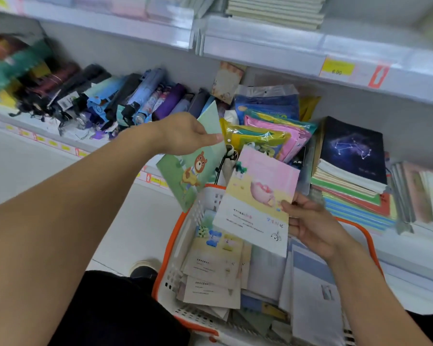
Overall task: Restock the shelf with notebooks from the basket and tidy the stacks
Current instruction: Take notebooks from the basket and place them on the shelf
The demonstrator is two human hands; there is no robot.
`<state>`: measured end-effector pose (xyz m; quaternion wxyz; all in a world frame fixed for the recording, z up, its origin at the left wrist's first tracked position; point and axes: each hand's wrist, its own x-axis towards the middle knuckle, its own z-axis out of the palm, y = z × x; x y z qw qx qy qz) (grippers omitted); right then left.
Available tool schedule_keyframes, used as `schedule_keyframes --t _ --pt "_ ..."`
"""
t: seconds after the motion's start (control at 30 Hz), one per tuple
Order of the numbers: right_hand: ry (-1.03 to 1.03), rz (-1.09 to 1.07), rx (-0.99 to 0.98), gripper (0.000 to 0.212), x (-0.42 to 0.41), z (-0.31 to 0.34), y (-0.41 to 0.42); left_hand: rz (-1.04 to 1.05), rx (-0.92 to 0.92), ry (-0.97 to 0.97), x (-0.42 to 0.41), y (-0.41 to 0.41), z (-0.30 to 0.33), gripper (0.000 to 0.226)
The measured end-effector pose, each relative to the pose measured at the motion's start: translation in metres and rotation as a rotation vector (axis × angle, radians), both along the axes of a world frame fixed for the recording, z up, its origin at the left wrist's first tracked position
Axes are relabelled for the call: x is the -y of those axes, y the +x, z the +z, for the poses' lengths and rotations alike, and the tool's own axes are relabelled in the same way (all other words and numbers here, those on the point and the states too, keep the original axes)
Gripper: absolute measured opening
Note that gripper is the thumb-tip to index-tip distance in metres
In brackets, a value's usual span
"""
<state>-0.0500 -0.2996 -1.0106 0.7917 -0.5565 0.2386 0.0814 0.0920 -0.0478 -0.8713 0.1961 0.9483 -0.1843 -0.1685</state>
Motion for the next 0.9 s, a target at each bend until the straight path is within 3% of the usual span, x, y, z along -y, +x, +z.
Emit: schedule_keyframes --t 0.07,0.17,0.3,0.37,0.47,0.57,0.77,0.9 --pt "0.049 -0.003 0.107 0.018 -0.01 0.027 0.019 0.101 -0.104 -0.202 0.004 -0.003 0.007 0.068" --pt "0.029 0.039 0.173 0.021 -0.033 0.059 0.046 0.096 -0.256 -0.534 0.008 -0.006 0.01 0.05" --pt "-0.211 -0.082 0.22 0.012 -0.052 0.08 0.07 0.092 -0.158 -0.75 0.009 0.001 0.007 0.069" --pt "-0.395 -0.15 0.277 0.023 -0.057 0.09 0.075 0.131 -0.05 -0.874 0.009 0.005 0.009 0.079" --pt "-0.243 -0.021 0.285 0.034 -0.064 0.11 0.069 0.128 -0.07 -1.094 0.007 0.007 0.014 0.066" --pt "-0.102 0.051 0.378 0.027 -0.072 0.132 0.056 0.126 -0.07 -1.218 0.007 0.004 0.02 0.065" --pt "-0.2 0.024 0.525 0.023 -0.086 0.177 0.023 0.146 0.036 -1.421 0.021 -0.006 0.045 0.058" --pt "-0.216 -0.088 0.564 0.019 -0.066 0.214 0.057 0.216 -0.093 -1.466 0.027 -0.004 0.06 0.044"
